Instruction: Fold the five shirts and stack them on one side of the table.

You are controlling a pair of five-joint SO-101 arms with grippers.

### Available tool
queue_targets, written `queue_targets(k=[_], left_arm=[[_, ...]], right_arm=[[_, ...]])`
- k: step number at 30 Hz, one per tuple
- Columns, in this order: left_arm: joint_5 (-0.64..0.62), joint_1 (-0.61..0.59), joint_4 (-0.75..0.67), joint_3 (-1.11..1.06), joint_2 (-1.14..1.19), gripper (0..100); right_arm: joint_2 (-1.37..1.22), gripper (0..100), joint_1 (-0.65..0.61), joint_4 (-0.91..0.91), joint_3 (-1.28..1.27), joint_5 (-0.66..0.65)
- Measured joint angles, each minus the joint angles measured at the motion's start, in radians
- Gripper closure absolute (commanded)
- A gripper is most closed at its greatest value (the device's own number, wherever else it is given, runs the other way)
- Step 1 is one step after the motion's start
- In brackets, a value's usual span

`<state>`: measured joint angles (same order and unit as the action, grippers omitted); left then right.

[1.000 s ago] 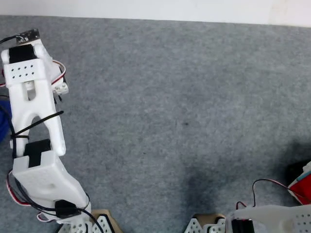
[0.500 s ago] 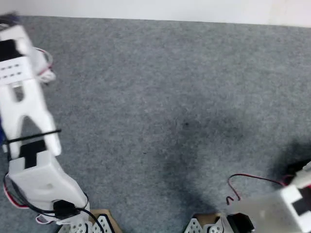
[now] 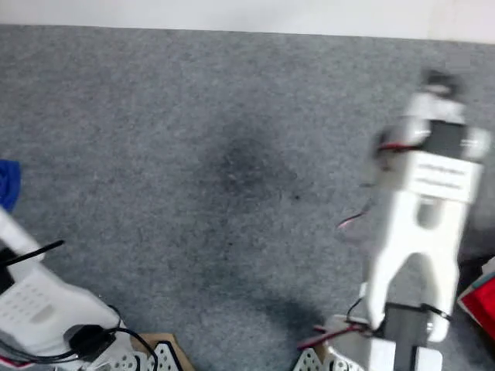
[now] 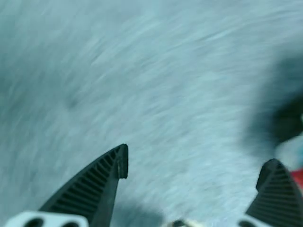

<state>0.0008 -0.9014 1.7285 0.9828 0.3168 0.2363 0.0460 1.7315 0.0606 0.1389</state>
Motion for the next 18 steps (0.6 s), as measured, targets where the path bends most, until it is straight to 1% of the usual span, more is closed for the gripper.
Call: queue_targets(k=[3, 5, 7, 10, 13, 16, 18], left_arm=[[0.018, -0.097, 0.0, 0.0, 0.0, 92], [0.023, -0.147, 0.0, 0.0, 0.0, 92], [0.025, -0.183, 0.0, -0.017, 0.0, 92], [0.025, -0.196, -0.06, -0.106, 0.0, 90], [0.025, -0.192, -0.193, -0.264, 0.0, 85], [0.025, -0.19, -0.322, -0.443, 0.0, 82], [0.025, -0.186, -0.388, -0.548, 0.0, 82]], right_arm=[[0.009, 59.1, -0.221, -0.078, -0.124, 0.049], [0.011, 59.1, -0.344, -0.163, -0.219, 0.055], [0.011, 59.1, -0.434, -0.265, -0.333, 0.058], [0.011, 59.1, -0.516, -0.477, -0.54, 0.058], [0.011, 59.1, -0.578, -0.695, -0.74, 0.058], [0.011, 59.1, -0.592, -0.901, -0.902, 0.051], [0.011, 59.1, -0.592, -1.011, -0.985, -0.002]])
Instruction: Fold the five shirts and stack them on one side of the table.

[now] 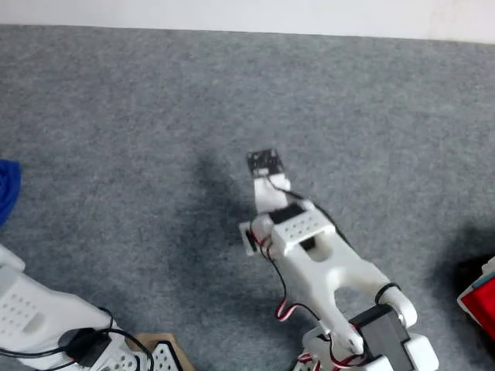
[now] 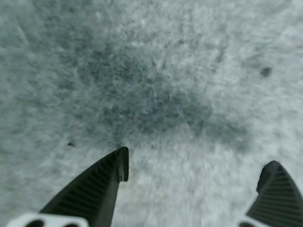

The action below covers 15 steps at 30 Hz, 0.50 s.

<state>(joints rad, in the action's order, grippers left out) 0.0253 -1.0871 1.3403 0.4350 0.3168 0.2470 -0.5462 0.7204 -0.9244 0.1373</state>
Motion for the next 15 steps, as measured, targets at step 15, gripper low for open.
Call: queue_targets(k=[15], left_arm=[[0.0, 0.021, -0.333, -0.423, 0.0, 83]], right_arm=[[0.003, 59.1, 0.0, -0.123, -0.057, -0.055]])
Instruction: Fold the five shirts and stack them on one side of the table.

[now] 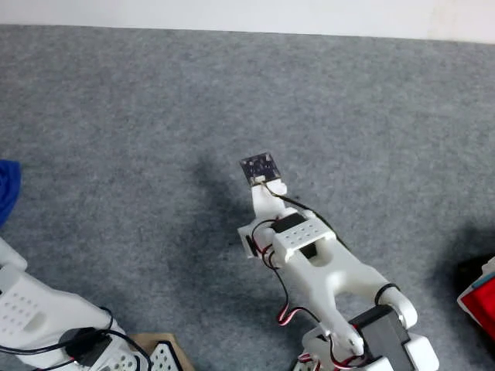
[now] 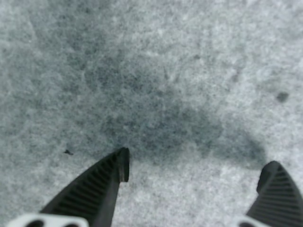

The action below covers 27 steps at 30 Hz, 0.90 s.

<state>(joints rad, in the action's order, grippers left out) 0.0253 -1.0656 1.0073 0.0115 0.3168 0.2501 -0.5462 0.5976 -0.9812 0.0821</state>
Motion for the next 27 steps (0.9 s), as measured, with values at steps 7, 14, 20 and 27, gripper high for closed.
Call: queue_targets(k=[7, 14, 20, 27], left_arm=[[0.0, 0.0, -0.074, -0.104, 0.0, 83], [0.0, -0.002, -0.141, -0.13, 0.0, 83], [0.002, -0.029, -0.178, -0.124, 0.0, 83], [0.002, -0.028, -0.273, -0.204, 0.0, 83]], right_arm=[[0.0, 59.1, 0.005, 0.0, 0.0, 0.0], [0.0, 59.1, 0.005, -0.02, -0.005, 0.0], [0.0, 59.1, 0.005, -0.031, -0.009, 0.0], [0.0, 59.1, 0.005, -0.034, -0.009, 0.0]])
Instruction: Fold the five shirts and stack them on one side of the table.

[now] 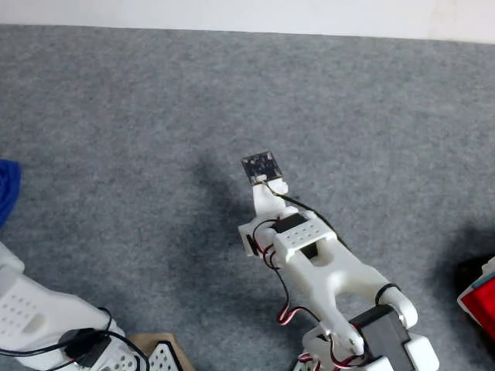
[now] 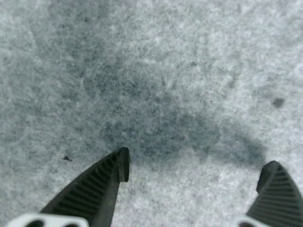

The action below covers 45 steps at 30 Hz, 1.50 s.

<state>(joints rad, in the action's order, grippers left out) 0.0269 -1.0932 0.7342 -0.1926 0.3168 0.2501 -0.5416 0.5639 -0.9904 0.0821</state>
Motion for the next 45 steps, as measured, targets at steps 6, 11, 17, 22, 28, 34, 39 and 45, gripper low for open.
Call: queue_targets(k=[6, 11, 17, 22, 28, 34, 39, 45], left_arm=[[0.0, 0.005, -0.129, -0.118, 0.0, 83], [-0.002, 0.035, -0.186, -0.176, -0.005, 87], [-0.002, 0.092, -0.186, -0.187, -0.005, 98], [0.002, 0.186, -0.186, -0.199, -0.006, 98], [0.0, 0.391, -0.092, -0.146, -0.005, 98], [-0.121, 0.658, 0.026, -0.012, -0.002, 98], [-0.233, 0.901, 0.049, 0.098, -0.002, 98], [-0.308, 1.255, 0.166, 0.269, -0.002, 98]], right_arm=[[0.0, 59.1, 0.0, 0.0, 0.0, 0.0], [0.0, 59.1, 0.0, 0.0, 0.0, 0.0], [0.0, 59.1, 0.0, 0.0, 0.0, 0.0], [0.0, 59.1, 0.0, 0.0, 0.0, 0.0], [0.0, 59.1, 0.0, -0.015, 0.0, 0.0], [-0.009, 59.1, 0.003, -0.034, 0.0, 0.0], [-0.009, 59.1, 0.003, -0.038, 0.0, 0.0], [-0.015, 59.1, 0.02, -0.038, 0.0, 0.0]])
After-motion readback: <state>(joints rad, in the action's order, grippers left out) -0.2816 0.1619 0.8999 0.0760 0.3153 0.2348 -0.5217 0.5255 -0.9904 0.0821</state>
